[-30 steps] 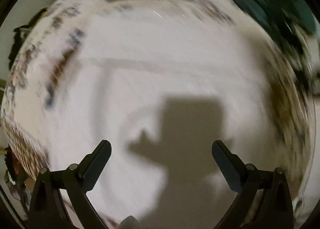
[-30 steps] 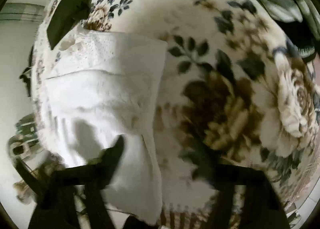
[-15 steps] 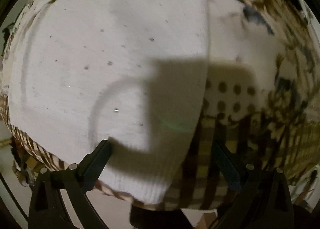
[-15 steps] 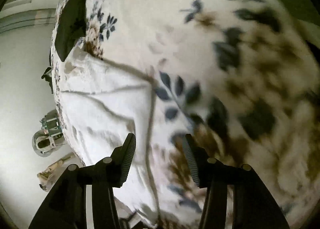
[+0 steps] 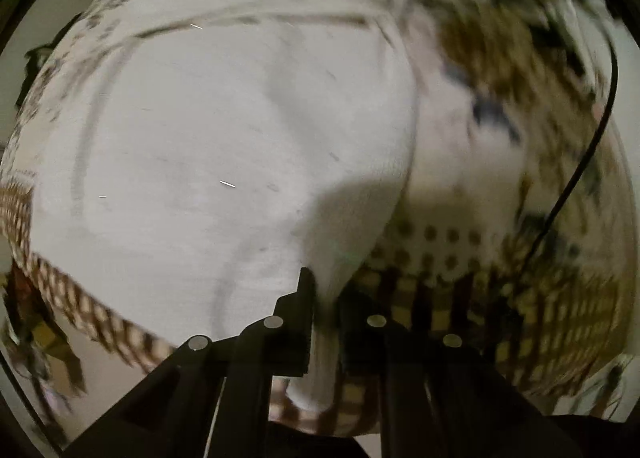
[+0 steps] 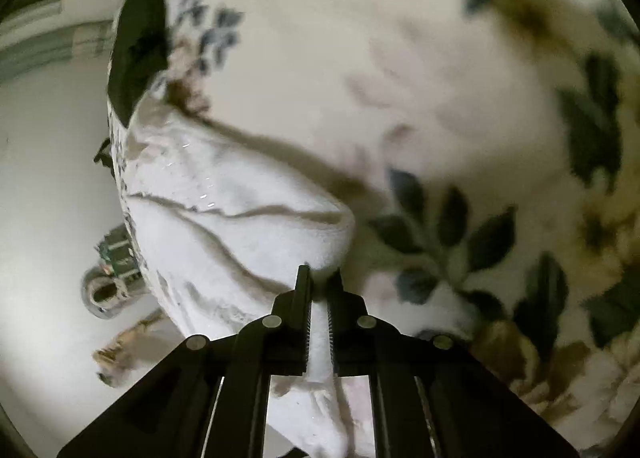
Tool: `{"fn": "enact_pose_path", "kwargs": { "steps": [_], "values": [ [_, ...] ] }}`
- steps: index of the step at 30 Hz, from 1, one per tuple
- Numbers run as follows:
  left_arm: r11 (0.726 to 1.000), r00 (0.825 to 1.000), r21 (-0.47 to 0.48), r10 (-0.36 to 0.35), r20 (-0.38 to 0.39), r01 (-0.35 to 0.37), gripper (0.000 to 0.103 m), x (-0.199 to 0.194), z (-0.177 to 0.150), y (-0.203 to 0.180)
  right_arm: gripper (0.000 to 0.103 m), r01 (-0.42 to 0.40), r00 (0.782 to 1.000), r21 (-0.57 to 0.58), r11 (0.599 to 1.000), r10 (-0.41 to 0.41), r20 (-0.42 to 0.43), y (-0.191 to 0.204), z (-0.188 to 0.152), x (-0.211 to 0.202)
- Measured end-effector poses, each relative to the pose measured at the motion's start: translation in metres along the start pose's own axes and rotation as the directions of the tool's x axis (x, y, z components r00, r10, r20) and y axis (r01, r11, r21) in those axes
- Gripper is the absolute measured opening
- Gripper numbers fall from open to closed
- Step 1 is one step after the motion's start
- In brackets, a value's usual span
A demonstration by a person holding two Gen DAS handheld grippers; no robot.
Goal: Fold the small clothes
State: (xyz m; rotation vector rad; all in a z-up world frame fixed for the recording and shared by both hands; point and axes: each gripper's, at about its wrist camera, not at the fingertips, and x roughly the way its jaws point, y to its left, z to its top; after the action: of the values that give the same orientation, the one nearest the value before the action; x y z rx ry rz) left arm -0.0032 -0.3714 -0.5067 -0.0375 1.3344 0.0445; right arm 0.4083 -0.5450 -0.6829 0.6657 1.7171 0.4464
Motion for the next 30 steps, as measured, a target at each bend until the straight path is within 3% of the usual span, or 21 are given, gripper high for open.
{"fn": "enact_pose_path", "kwargs": {
  "steps": [3, 5, 11, 14, 19, 22, 27, 30],
  "values": [
    [0.994, 0.999, -0.103, -0.019, 0.041, 0.023, 0.007, -0.027, 0.004, 0.030, 0.006, -0.003, 1.000, -0.044, 0.999, 0.004, 0.021, 0.034, -0.004, -0.016],
    [0.981, 0.998, -0.189, -0.033, 0.062, 0.045, 0.007, -0.042, 0.006, 0.071, 0.006, -0.004, 0.999, -0.074, 0.997, 0.007, 0.033, 0.059, -0.007, -0.026],
    [0.918, 0.991, -0.381, -0.071, 0.117, 0.111, 0.007, -0.064, 0.024, 0.188, 0.006, 0.026, 0.998, -0.161, 0.987, -0.017, 0.053, 0.152, -0.017, -0.036],
    [0.883, 0.986, -0.445, -0.096, 0.133, 0.146, 0.006, -0.065, 0.028, 0.240, 0.005, 0.057, 0.997, -0.209, 0.976, -0.046, 0.057, 0.212, -0.018, -0.018],
    [0.831, 0.983, -0.526, -0.129, 0.132, 0.180, 0.006, -0.045, 0.034, 0.332, 0.005, 0.146, 0.989, -0.275, 0.950, -0.130, 0.075, 0.327, -0.003, 0.053],
    [0.783, 0.981, -0.592, -0.147, 0.124, 0.192, 0.006, -0.018, 0.036, 0.388, 0.004, 0.222, 0.975, -0.322, 0.920, -0.206, 0.083, 0.391, 0.009, 0.111],
    [0.729, 0.975, -0.650, -0.193, 0.106, 0.215, 0.006, 0.019, 0.036, 0.446, 0.004, 0.337, 0.941, -0.372, 0.865, -0.326, 0.094, 0.459, 0.025, 0.204],
    [0.723, 0.974, -0.658, -0.210, 0.084, 0.212, 0.002, 0.033, 0.031, 0.464, 0.003, 0.382, 0.922, -0.377, 0.844, -0.374, 0.097, 0.478, 0.033, 0.244]
  ]
}}
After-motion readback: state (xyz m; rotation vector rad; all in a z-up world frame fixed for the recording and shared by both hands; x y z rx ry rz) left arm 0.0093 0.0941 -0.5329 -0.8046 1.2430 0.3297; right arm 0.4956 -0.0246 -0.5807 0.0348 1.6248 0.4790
